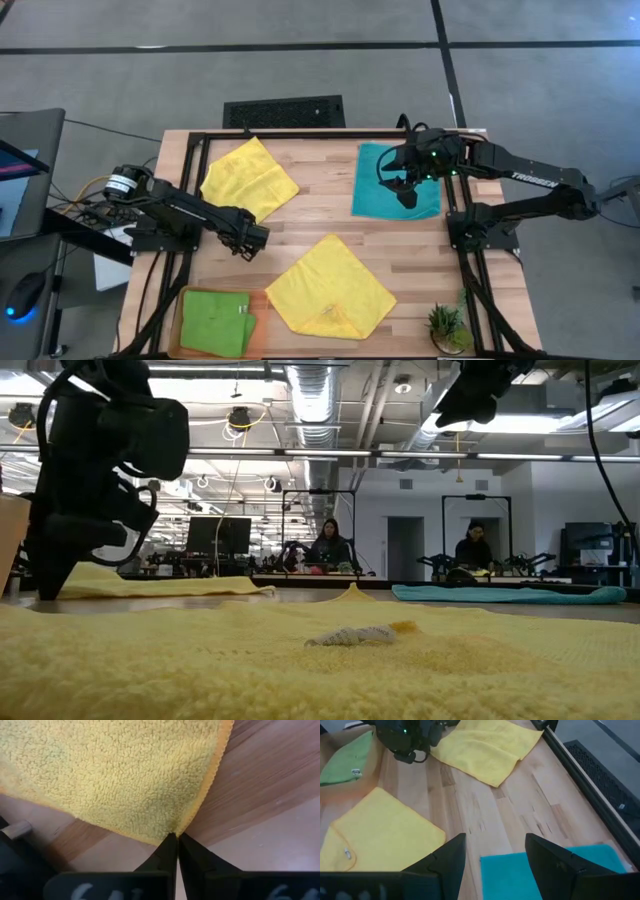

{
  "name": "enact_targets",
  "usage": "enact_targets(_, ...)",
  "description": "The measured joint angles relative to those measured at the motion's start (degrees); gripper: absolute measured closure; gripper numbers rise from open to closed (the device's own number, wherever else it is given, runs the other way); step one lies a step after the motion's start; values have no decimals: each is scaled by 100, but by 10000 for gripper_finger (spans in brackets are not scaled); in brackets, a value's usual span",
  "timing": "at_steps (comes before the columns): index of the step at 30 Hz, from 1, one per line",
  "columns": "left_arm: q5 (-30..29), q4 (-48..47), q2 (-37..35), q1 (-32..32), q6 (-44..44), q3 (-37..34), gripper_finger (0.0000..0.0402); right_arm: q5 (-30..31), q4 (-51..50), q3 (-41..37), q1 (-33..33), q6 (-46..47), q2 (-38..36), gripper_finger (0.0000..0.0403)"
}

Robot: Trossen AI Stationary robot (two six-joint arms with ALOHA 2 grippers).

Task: Fold microfiber towels
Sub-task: Fold the top yellow microfiber towel

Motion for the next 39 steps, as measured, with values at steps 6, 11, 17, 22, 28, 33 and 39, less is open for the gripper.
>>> enact_targets(6, 13, 149, 8, -82, 382, 710, 401, -2, 10, 0, 156, -858, 206, 175)
enact_targets(11, 49, 77, 9, -89, 682, 1284, 401, -13, 325, -4, 362, -1467, 786, 175)
enact_targets(17, -35, -146, 2, -91, 826, 1856, 401, -7, 1246, -4, 632, -2099, 1769, 175)
enact_targets(22, -211, -514, -2, -98, 903, 2239, 401, 0, 1953, -4, 751, -2431, 2533, 175)
enact_targets(28, -216, -686, -4, -96, 878, 2611, 401, 0, 2944, -2, 895, -2940, 3306, 175)
enact_targets(33, -278, -690, -6, -96, 873, 2927, 401, -1, 3515, 224, 1033, -3216, 3854, 175)
enact_targets(39, -359, -686, -11, -96, 870, 3107, 401, -2, 3552, 824, 1210, -3545, 4654, 175)
